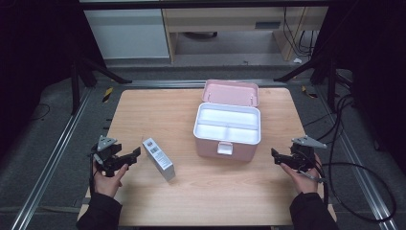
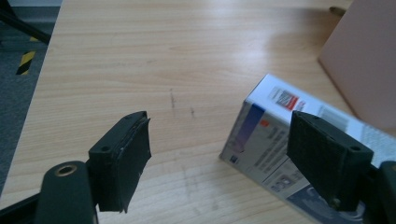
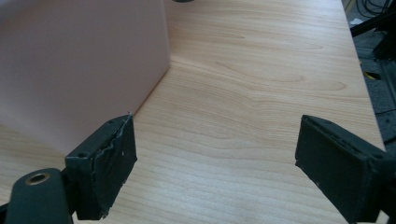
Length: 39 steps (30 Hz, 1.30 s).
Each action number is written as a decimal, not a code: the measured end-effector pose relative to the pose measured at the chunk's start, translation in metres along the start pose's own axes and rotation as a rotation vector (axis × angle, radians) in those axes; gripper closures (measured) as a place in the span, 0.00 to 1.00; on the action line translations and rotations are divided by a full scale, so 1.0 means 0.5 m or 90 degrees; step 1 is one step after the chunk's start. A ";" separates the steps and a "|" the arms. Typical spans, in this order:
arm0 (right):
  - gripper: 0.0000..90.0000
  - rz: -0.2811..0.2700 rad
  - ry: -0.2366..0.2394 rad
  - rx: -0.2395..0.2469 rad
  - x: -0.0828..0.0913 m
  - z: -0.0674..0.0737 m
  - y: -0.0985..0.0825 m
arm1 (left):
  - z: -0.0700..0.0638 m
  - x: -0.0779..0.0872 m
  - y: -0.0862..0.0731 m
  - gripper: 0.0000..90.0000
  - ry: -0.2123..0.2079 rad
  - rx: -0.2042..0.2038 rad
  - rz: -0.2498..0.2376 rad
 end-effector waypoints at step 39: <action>0.15 0.038 -0.013 0.038 -0.017 -0.005 -0.009 | -0.154 -0.063 0.006 0.14 0.022 -0.049 0.081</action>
Point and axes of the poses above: each handheld gripper's, and its own axes: x roughly backward along the jaws, y roughly out of its top, z roughly to its left, the point moved 3 cm from there along -x, roughly forward along the jaws, and after that the axes turned 5 degrees about y, right-handed, at the moved point
